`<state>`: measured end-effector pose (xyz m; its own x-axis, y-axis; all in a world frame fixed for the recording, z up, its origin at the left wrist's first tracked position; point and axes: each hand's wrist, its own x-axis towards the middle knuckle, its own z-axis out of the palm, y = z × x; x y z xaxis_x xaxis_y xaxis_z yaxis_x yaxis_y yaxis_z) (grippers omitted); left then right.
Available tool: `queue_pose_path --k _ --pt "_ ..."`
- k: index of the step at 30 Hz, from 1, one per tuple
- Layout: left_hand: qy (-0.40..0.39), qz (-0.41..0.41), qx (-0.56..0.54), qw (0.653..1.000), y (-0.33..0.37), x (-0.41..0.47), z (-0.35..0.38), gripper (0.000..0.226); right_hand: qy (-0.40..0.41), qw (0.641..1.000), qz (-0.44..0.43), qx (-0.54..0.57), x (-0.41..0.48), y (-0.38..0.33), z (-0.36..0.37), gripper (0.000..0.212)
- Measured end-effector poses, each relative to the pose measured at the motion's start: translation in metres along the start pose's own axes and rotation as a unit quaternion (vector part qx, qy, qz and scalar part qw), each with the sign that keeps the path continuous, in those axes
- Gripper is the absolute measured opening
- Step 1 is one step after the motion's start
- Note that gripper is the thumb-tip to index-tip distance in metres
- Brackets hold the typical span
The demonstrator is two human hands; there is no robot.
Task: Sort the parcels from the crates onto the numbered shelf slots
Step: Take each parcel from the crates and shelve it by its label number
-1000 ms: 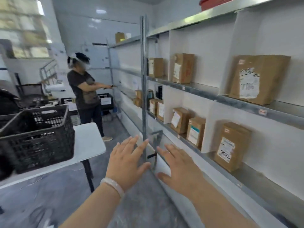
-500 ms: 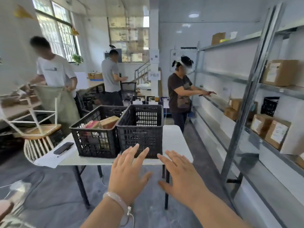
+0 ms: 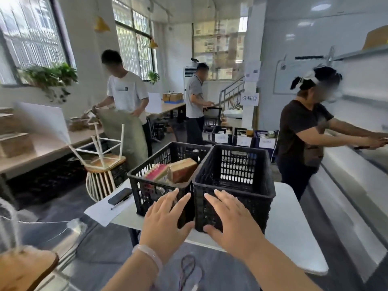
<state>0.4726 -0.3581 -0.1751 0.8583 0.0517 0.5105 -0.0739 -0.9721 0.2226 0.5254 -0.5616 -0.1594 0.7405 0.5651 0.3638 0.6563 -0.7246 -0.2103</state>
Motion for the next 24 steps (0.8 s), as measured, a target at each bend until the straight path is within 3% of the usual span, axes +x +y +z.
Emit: queue_pose_path --k 14,24 --pt "-0.045 -0.045 0.025 0.998 -0.115 0.164 0.075 0.067 -0.031 0.996 -0.022 0.078 0.186 0.061 0.077 0.077" --pt "-0.125 -0.016 -0.003 0.992 -0.222 0.284 0.170 0.067 -0.045 0.988 0.085 0.121 0.315 0.080 0.144 0.074"
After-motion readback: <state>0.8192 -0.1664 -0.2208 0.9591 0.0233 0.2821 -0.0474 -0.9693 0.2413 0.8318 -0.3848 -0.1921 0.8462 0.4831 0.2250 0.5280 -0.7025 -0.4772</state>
